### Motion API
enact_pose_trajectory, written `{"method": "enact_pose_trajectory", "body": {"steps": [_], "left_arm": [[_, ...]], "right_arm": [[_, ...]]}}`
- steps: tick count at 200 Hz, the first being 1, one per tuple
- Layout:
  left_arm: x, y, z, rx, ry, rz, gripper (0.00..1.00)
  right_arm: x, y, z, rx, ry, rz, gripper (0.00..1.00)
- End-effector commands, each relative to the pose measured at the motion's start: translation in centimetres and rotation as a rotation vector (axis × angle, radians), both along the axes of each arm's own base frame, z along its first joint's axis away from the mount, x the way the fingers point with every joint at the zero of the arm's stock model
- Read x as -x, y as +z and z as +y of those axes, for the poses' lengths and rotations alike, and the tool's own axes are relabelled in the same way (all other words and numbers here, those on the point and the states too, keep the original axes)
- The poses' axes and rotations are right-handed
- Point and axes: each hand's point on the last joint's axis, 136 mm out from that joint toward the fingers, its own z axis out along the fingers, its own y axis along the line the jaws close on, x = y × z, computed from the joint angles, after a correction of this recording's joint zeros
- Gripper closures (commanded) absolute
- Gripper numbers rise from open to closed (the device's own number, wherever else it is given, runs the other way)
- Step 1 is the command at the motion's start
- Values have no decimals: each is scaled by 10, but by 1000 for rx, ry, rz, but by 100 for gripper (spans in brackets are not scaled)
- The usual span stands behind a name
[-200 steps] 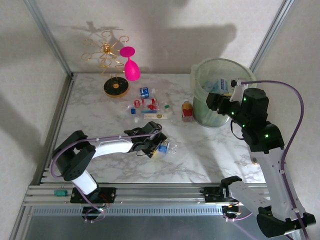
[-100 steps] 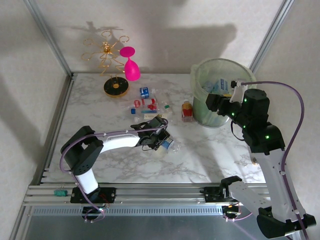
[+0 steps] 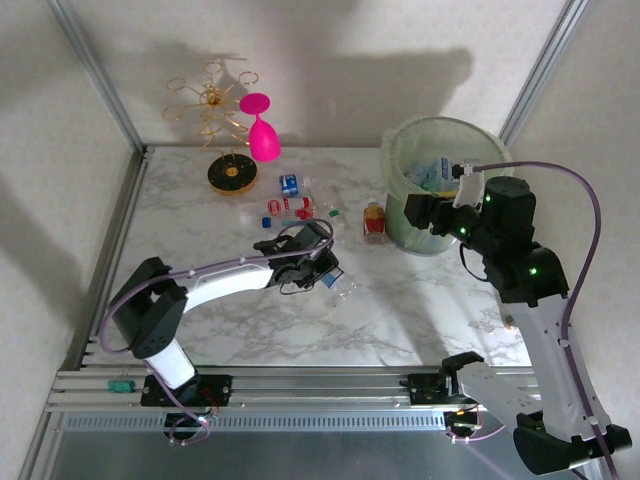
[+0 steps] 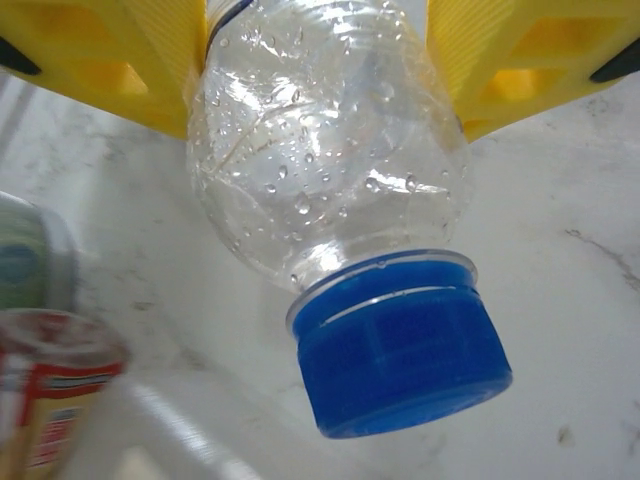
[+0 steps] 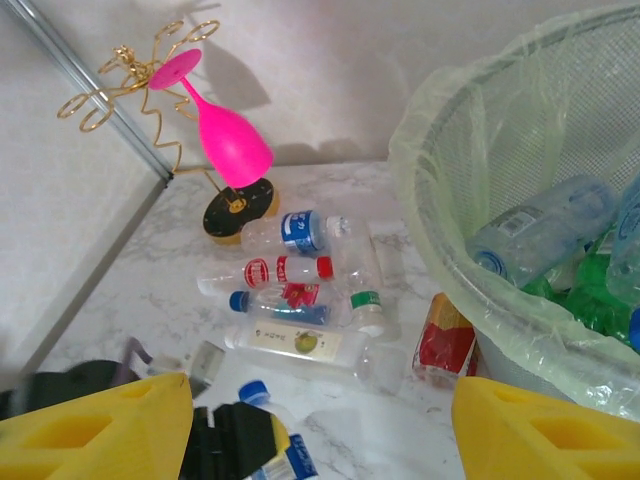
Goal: Put the plastic bottles in the bin
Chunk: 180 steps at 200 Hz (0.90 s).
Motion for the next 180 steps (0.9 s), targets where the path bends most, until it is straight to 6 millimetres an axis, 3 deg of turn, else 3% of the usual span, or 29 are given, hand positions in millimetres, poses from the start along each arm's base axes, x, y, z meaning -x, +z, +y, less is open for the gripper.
{"method": "enact_pose_trajectory", "body": {"steps": [1,44,65,82,129,180], "left_arm": [[-13,55,4,17,-46,-171,51],[-9,129,7,94,-146,-401,51],[-4,165,15,114,-179,-523,51],[0,188,23,120,-188,-596,51],[18,238,31,205,-245,-754,51],[45,276,27,347,-348,-878,51]], "right_arm": [[4,-9,6,8,41,25,31],[2,-6,24,-43,125,52,28],[1,5,34,-109,152,47,21],[7,12,46,-131,234,41,22],[39,15,98,-219,548,53,22],[62,7,145,-271,760,118,13]]}}
